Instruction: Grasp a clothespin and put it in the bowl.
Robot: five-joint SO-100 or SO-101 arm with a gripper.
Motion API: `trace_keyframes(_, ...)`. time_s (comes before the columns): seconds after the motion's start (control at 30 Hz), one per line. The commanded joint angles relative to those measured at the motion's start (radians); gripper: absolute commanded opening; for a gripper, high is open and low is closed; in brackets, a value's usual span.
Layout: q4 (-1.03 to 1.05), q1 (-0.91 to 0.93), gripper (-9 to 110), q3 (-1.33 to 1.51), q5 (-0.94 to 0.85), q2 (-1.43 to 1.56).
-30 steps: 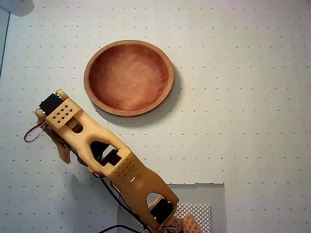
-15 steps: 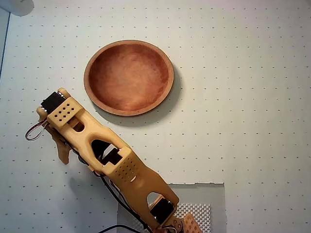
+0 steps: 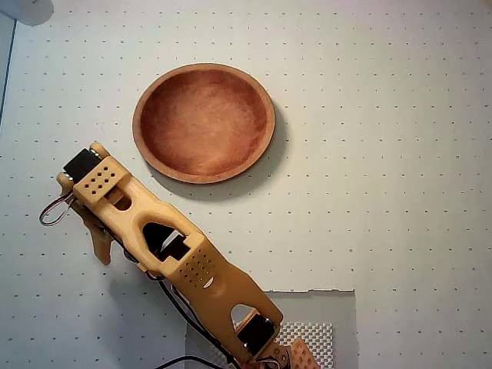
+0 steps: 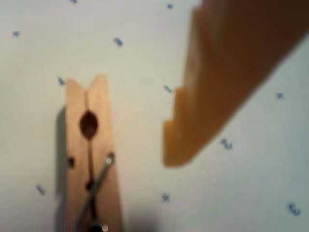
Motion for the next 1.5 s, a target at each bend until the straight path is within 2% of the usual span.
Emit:
trace_keyframes(0.0, 0.028, 0.002, 32, -0.026, 0.0, 0.029)
trace_keyframes(1.3, 0.025, -0.003, 32, -0.025, 0.002, -0.041)
trace_keyframes(1.47, 0.025, -0.003, 27, -0.023, 0.008, -0.043)
